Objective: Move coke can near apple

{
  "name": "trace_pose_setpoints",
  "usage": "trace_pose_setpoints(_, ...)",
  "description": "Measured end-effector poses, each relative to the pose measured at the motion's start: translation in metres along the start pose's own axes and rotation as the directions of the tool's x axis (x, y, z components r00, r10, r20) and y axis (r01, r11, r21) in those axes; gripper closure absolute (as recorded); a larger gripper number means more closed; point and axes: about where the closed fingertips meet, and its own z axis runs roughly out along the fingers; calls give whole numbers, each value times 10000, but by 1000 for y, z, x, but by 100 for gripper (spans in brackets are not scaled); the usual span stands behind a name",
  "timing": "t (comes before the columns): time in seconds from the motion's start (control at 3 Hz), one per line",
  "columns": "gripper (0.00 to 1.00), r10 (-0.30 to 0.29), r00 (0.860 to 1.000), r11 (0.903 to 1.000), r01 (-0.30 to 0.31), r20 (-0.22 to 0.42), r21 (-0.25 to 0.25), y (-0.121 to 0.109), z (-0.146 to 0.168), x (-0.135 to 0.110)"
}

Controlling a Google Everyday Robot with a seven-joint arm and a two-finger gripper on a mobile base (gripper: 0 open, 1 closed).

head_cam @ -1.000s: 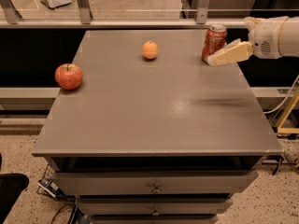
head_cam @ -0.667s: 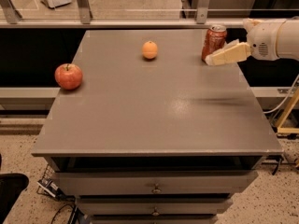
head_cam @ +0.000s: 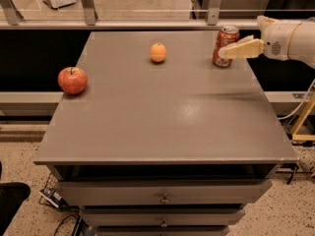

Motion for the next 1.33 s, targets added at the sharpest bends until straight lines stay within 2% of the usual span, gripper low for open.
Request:
trace_pose_setpoints(0.33,0,49,10000,10000,-49,26,-31,-17,12,3)
trace_pose_setpoints(0.67,0,-9,9997,9999,12,-257,115,-34,22,15)
trace_pose_setpoints(1.0,0,225,9997,9994,-224,-58,274,-47,31,28)
trace_pose_setpoints(1.33,0,707,9962,9964,-730,514,435,-57,37,38)
